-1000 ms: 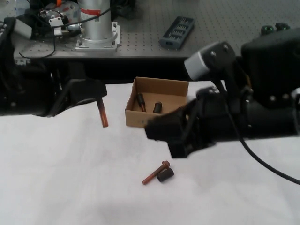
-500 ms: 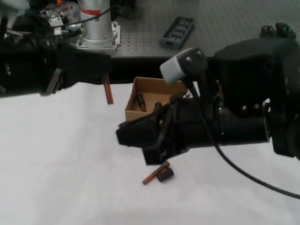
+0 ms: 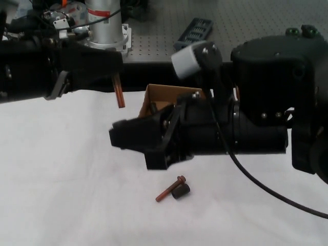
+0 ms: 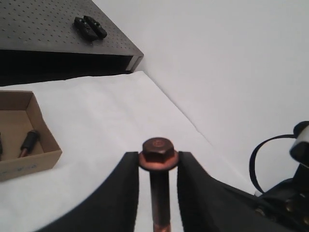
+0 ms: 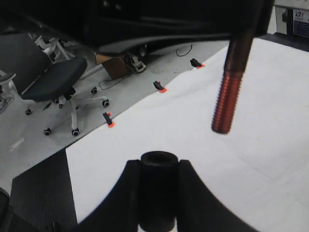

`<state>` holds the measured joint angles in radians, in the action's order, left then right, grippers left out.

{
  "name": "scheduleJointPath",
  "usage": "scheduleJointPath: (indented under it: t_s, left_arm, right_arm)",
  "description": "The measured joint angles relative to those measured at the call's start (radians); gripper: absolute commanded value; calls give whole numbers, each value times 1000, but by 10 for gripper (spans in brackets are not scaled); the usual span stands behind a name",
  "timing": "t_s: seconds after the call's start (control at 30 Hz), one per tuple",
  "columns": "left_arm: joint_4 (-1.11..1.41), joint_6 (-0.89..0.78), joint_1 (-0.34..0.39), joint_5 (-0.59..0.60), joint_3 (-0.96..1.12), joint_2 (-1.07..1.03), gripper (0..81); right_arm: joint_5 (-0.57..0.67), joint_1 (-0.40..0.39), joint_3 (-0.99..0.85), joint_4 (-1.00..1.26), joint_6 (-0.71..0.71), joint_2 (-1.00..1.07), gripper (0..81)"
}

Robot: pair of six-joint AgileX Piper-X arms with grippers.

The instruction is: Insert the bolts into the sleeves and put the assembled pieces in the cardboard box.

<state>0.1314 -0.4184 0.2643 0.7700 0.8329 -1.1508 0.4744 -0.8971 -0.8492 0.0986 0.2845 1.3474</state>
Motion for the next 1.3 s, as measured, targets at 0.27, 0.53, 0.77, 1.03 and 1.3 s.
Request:
scheduleJointPath:
  t_s: [0.27,0.53,0.77,1.03,1.3]
  left_arm:
    - [31,0,37,-42,0,0,6]
    - [55,0,37,-56,0,10,6]
    - [55,-3,37,-55,0,10,6]
    - [55,-7,37,-55,0,10,6]
    - [55,-11,37,-55,0,10,6]
  right_arm:
    - [1,18,0,11,15,0,19]
    - [1,61,0,11,21,0,19]
    - [1,61,0,11,20,0,19]
    - [1,61,0,11,22,0,19]
    - [1,61,0,11,22,0,19]
